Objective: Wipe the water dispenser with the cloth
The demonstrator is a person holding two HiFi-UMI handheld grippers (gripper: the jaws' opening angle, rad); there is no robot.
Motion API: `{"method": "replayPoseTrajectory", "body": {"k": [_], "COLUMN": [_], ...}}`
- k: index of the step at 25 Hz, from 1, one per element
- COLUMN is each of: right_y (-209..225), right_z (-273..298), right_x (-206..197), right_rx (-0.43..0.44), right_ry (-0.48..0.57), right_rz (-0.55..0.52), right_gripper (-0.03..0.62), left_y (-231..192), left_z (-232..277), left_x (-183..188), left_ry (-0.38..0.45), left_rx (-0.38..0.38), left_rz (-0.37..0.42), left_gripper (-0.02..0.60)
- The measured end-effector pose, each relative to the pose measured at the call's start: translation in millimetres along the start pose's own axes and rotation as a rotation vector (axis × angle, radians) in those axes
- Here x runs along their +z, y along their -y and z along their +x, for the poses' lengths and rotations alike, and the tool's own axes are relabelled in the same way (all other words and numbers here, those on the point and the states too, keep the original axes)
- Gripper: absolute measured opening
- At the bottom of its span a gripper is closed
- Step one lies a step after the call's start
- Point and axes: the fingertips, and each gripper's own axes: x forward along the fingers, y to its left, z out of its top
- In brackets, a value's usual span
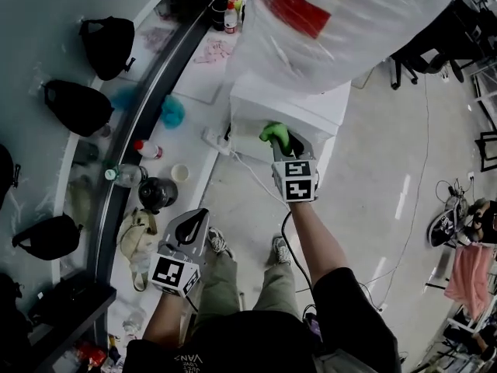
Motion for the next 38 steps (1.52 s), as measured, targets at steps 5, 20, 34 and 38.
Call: {"method": "replayPoseTrajectory", "body": {"k": [5,20,34,38], "right_y": [62.1,118.1,-46.1,-78.2], "right_z": [-37.1,-85.9,13.9,50.9], "right_x": [-39.6,-84.8,-41.9,-19.4], "right_rx": [-0.082,-0.181,0.067,0.093], "right_ry": [-0.043,-0.06,-0.018,0.009], "right_rz": [0.014,0.111,0.053,0.022], "right_gripper": [0.115,0.115,0.115,0.115], "left_y": [39.0,84.7,6.9,-22.6], "left_z": [23.5,52.3,9.7,-4.2], "left_x": [0.9,-3.6,-12.9,-15.7], "left_ry": [-0.002,-0.02,-0.028,-0.027], "left_rx": [-0.049,-0.131,-0.042,-0.005], "left_rz": [0.008,0.027,0.013,0.006], "left_gripper": [0.002,0.002,0.002,0.002]}}
